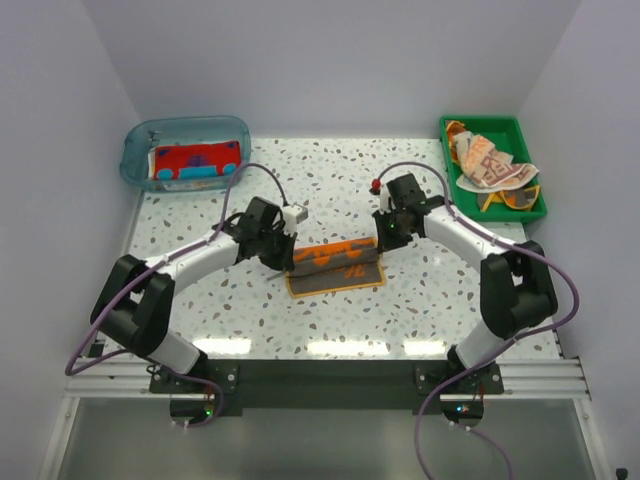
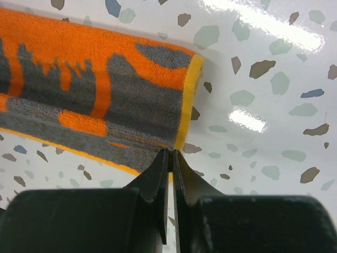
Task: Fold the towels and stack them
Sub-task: Fold the towel
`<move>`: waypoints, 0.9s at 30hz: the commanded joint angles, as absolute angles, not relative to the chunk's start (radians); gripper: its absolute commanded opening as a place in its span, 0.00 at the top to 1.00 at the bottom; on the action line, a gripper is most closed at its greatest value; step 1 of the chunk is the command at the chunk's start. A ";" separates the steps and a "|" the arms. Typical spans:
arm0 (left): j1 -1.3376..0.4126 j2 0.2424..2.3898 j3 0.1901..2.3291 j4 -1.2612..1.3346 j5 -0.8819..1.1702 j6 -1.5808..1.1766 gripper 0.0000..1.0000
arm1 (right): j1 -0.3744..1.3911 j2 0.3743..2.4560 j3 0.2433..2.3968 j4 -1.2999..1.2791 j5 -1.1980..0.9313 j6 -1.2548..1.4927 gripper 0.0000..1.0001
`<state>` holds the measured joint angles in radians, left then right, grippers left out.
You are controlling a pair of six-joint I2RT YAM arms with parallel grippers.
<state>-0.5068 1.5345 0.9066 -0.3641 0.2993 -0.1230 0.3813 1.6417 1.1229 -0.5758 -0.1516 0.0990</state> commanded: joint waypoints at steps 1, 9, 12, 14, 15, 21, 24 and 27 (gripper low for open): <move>-0.508 1.488 0.903 -0.390 0.291 -0.137 1.00 | 0.374 1.568 1.121 -0.572 -0.097 0.115 1.00; -0.511 1.479 0.887 -0.413 0.299 -0.141 1.00 | 0.382 1.540 1.094 -0.588 -0.121 0.133 1.00; -0.512 1.496 0.865 -0.400 0.313 -0.149 1.00 | 0.387 1.545 1.065 -0.569 -0.135 0.147 1.00; -0.517 1.515 0.850 -0.391 0.314 -0.152 1.00 | 0.388 1.552 1.045 -0.557 -0.140 0.160 1.00; -0.518 1.522 0.845 -0.387 0.316 -0.152 1.00 | 0.391 1.558 1.039 -0.549 -0.143 0.161 1.00; -0.534 1.555 0.830 -0.356 0.322 -0.156 1.00 | 0.399 1.586 1.008 -0.519 -0.138 0.169 1.00; -0.538 1.559 0.824 -0.359 0.327 -0.163 0.92 | 0.403 1.594 1.000 -0.515 -0.137 0.170 1.00; -0.545 1.525 0.819 -0.367 0.330 -0.172 0.78 | 0.411 1.585 0.988 -0.520 -0.146 0.175 0.94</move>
